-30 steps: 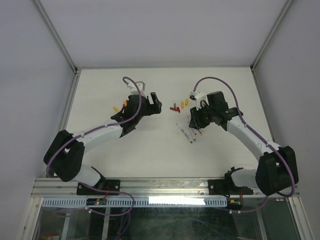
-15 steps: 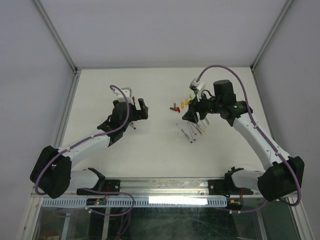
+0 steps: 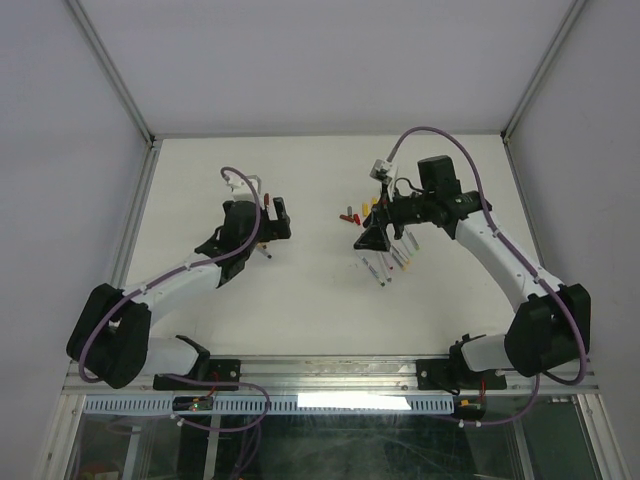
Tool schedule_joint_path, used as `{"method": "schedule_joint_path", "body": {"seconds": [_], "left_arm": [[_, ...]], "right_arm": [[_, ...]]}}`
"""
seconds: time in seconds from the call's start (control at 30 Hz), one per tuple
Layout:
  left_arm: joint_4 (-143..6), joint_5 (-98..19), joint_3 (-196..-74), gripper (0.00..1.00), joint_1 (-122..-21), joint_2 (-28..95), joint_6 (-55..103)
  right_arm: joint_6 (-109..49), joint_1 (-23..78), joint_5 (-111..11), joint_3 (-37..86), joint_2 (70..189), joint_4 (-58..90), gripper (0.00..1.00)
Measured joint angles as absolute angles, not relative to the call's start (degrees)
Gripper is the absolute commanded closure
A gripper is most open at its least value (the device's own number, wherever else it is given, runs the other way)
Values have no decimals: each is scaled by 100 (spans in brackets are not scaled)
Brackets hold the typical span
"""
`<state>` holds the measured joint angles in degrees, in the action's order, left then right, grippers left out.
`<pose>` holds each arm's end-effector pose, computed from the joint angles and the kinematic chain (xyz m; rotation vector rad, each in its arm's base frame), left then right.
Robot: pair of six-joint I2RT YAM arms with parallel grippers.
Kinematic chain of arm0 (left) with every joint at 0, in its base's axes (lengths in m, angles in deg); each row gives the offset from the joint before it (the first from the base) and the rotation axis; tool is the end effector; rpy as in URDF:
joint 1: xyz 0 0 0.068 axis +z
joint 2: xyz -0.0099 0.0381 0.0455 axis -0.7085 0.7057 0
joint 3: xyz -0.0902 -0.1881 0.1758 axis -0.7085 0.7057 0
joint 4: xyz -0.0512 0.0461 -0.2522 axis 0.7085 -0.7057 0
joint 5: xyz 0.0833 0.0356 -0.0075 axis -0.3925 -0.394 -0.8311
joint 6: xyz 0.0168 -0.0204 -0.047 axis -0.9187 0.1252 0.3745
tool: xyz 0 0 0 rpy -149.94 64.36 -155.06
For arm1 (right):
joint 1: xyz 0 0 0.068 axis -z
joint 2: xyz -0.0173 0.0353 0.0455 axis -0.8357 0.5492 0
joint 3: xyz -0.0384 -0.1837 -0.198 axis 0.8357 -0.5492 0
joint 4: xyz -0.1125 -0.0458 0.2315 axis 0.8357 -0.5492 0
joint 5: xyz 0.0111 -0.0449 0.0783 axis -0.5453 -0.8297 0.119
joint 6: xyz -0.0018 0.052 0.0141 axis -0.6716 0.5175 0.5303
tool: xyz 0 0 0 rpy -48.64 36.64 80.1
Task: Open the pen caps
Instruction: Pick up the pen from the center of the board.
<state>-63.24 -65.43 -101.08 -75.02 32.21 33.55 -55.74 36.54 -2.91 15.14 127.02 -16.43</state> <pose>0.2448 -0.1283 0.2221 -0.0274 2.0447 -0.2341 0.2584 0.1257 0.3117 -1.1505 1.8635 1.1185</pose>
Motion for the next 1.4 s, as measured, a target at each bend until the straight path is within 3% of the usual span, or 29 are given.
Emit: {"method": "schedule_joint_path", "body": {"seconds": [0.43,0.8,0.93,1.03,1.17,1.4], "left_arm": [[-7321,-6731,-11363,2,-7419,4784,3137],[-7942,-6597,-12252,11,-7111,5586,2960],[-8152,-6543,-12517,20,-7056,5796,2903],[-8305,-6525,-12722,36,-7048,5936,2842],[-8528,-6497,-13067,51,-6984,6178,2748],[-8877,-6516,-13734,57,-6825,6755,2634]], "right_arm": [[-5613,3836,-160,1289,12704,-1538,14],[-5613,3836,-143,1282,12776,-1510,14],[-5613,3836,-140,1280,12855,-1508,14],[-5611,3836,-138,1280,12892,-1510,14],[-5611,3836,-127,1278,12894,-1508,13],[-5609,3838,-125,1226,12899,-1471,13]]}}
